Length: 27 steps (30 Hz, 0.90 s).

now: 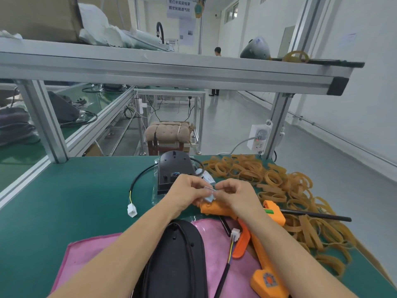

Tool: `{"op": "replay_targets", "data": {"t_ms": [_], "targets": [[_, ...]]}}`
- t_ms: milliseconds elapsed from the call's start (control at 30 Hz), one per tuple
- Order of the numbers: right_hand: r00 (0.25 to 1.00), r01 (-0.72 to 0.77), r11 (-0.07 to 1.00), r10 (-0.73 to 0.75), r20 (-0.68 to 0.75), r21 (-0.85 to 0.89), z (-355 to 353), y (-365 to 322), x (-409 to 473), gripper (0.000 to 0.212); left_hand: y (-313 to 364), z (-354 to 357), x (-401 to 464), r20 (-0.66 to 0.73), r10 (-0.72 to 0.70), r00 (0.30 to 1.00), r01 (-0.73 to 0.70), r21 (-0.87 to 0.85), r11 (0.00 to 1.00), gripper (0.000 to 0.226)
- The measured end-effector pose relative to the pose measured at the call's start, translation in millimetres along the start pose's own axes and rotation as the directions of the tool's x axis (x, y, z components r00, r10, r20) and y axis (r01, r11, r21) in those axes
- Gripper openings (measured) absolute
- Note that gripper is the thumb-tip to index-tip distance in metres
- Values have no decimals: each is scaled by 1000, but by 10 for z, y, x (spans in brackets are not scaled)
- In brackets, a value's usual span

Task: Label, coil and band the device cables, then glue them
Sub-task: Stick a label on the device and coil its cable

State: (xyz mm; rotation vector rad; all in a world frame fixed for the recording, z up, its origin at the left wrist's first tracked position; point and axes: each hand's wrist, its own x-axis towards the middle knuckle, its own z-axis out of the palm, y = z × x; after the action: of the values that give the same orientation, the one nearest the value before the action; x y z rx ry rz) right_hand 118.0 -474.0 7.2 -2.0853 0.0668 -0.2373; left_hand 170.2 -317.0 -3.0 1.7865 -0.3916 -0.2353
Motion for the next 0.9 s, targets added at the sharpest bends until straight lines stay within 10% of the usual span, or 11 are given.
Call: {"op": "replay_targets", "data": {"t_ms": [467,700,900], "targets": [[970,53,997,-37,-239,59,-44,19,-23,14,11,-111,-53,87,-61,994,52,99,994,6],[938,54,995,-81,337,88,148,-366,-538,28,49,-444,-353,-130,-97,987,102,32,994,29],[914,118,988,-69,399,-100,412,-413,-750,25,-114,-531,-913,-322,-169,931,165,-40,985,25]]}}
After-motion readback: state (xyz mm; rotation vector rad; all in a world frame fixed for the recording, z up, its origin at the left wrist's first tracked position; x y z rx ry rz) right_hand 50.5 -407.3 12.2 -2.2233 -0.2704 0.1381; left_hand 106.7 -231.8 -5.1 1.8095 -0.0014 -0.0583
